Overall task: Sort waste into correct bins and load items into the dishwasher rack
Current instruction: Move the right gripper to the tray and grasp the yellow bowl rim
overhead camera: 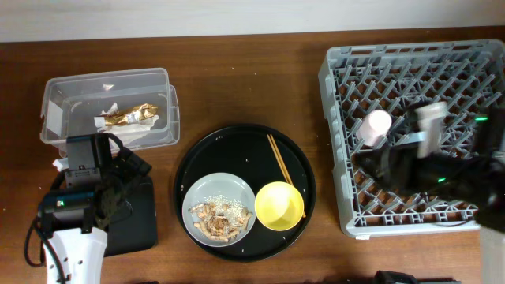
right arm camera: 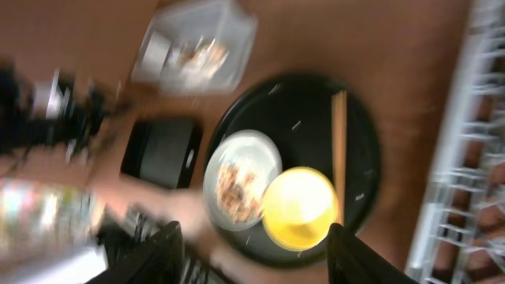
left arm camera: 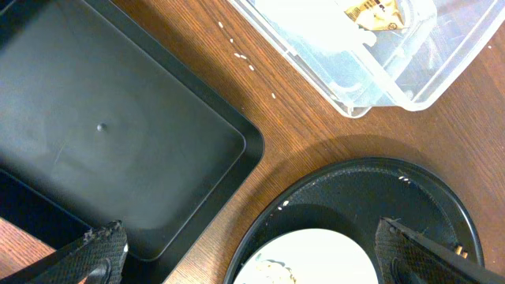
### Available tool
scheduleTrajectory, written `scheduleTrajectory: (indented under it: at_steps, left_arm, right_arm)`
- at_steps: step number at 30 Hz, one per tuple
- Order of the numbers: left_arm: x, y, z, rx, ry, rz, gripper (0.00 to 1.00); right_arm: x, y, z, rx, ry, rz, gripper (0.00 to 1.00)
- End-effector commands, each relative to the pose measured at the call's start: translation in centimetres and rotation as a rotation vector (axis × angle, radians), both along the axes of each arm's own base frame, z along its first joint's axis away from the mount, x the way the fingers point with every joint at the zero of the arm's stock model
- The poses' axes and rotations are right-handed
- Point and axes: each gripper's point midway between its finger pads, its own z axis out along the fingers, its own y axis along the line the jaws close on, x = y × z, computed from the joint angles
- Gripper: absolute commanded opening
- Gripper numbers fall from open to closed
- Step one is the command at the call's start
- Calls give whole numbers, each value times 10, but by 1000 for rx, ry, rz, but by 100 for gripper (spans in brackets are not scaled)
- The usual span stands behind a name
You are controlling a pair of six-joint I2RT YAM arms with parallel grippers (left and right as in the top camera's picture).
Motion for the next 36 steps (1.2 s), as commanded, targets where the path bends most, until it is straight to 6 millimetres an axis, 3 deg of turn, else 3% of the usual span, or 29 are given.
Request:
scheduleTrajectory:
  at_steps: [1, 7, 9, 11, 13, 15, 18, 20, 28, 36]
  left_arm:
    - [-1, 4, 1, 18, -1, 1, 99]
    - [-1, 4, 1, 18, -1, 1, 99]
    - [-1, 4, 1, 18, -1, 1, 99]
    - [-1, 4, 1, 18, -1, 1, 99]
    - [-1, 4, 1, 18, -1, 1, 99]
    - [-1, 4, 1, 18, -1, 1, 99]
    - [-1, 4, 1, 18, -1, 1, 99]
    - [-1, 4, 1, 18, -1, 1, 99]
    - [-1, 4, 1, 18, -1, 1, 99]
    - [-1, 4, 1, 18, -1, 1, 99]
  right_arm:
    - [-5, 24, -25, -106, 116, 39, 52]
    - [2, 51, -80, -387, 299, -50, 54]
    - [7, 68, -99, -471, 320, -66, 57]
    - [17, 106, -132, -538, 354, -53, 58]
    - [25, 128, -160, -568, 393, -47, 58]
    - [32, 138, -191, -605, 462, -91, 57]
    - [40, 147, -233, -644, 547, -128, 46]
    - [42, 157, -250, -635, 583, -110, 45]
    - [49, 162, -294, -656, 659, -200, 44]
    - [47, 159, -302, -669, 694, -252, 41]
